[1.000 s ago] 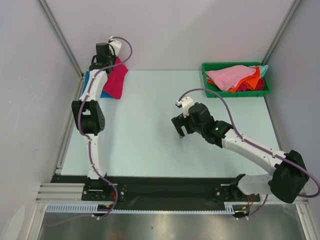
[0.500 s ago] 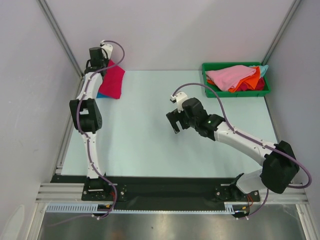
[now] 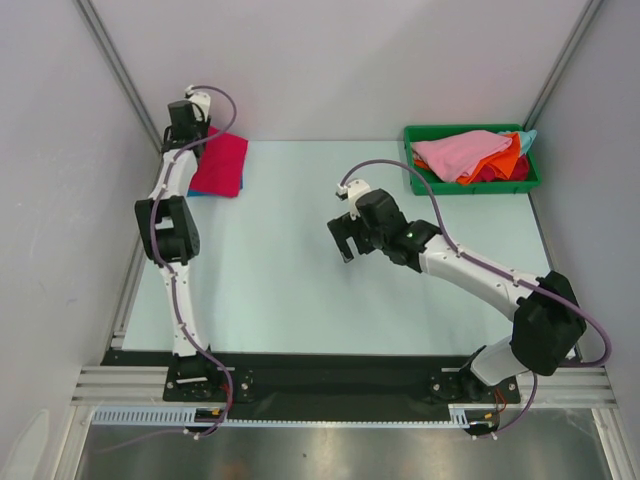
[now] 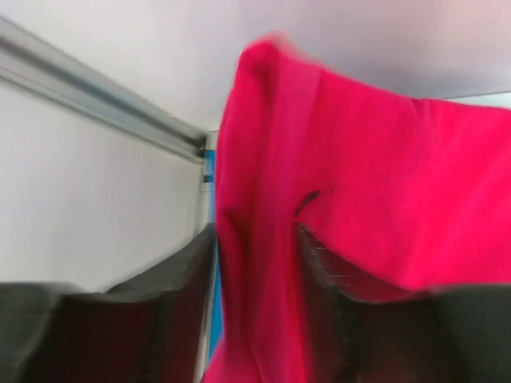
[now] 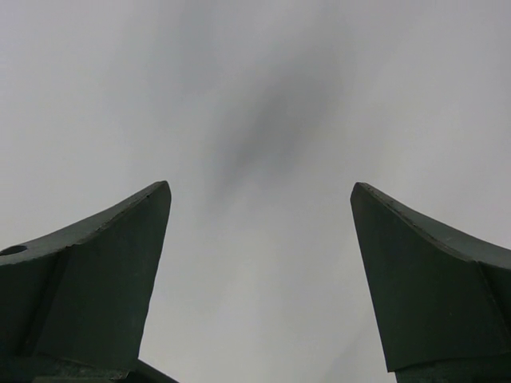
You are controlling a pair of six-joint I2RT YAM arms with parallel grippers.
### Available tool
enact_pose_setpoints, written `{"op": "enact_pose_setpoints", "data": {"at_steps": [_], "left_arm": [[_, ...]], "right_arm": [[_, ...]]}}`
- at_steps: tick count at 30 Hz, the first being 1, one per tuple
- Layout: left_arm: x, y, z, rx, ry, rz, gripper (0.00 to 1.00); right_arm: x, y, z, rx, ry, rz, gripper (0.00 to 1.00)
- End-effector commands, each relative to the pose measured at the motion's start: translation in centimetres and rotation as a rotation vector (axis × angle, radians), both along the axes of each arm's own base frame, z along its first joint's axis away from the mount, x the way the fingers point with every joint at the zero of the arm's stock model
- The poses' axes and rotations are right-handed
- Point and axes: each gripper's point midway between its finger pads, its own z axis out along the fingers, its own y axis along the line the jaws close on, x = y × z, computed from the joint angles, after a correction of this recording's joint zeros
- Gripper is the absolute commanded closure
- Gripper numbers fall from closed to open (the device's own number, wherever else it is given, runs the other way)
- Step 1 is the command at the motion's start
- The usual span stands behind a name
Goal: Fold and stack the t-shirts
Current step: Neatly place the folded tshirt to the corner, then reset both grippers
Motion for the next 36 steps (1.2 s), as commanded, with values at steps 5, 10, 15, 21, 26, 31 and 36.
{"op": "enact_pose_setpoints", "data": {"at_steps": [5,10,15,21,26,31,36], "left_arm": [[-0.4,3.9,4.7,-0.042,-0.165,0.237,0.20],[-2.9,1.6,10.5,-0.183,-0.276,0.266,0.18],[-8.9,-8.8,9.1,-0.316,-0.205,0.101,0.07],[-22.1,-21.7,6.8,-0.562,-0.069,-0.098,0.00],[-34.7,-29.6,1.5,-0.898,0.167,-0.290,0.00],[-44.6,-32.1,3.5,-1.277,0.111,-0.475,0.00],[-51.3,-31.8,3.2,-1.473,0.170,-0.596,0.00]], "right_arm": [[0.7,0.6,3.3,0.076,-0.005,-0.057,0.00],[-1.2,-1.4,5.4,0.098,0.000,-0.103,0.00],[-4.5,-5.0,5.0,0.153,0.062,-0.220,0.00],[-9.7,-6.6,2.5,0.475,0.243,-0.288,0.00],[-11.7,-8.5,1.3,0.716,0.290,-0.395,0.00],[-13.7,-9.6,-2.4,0.916,0.386,-0.522,0.00],[-15.6,-9.8,-4.2,1.121,0.497,-0.593,0.00]]}}
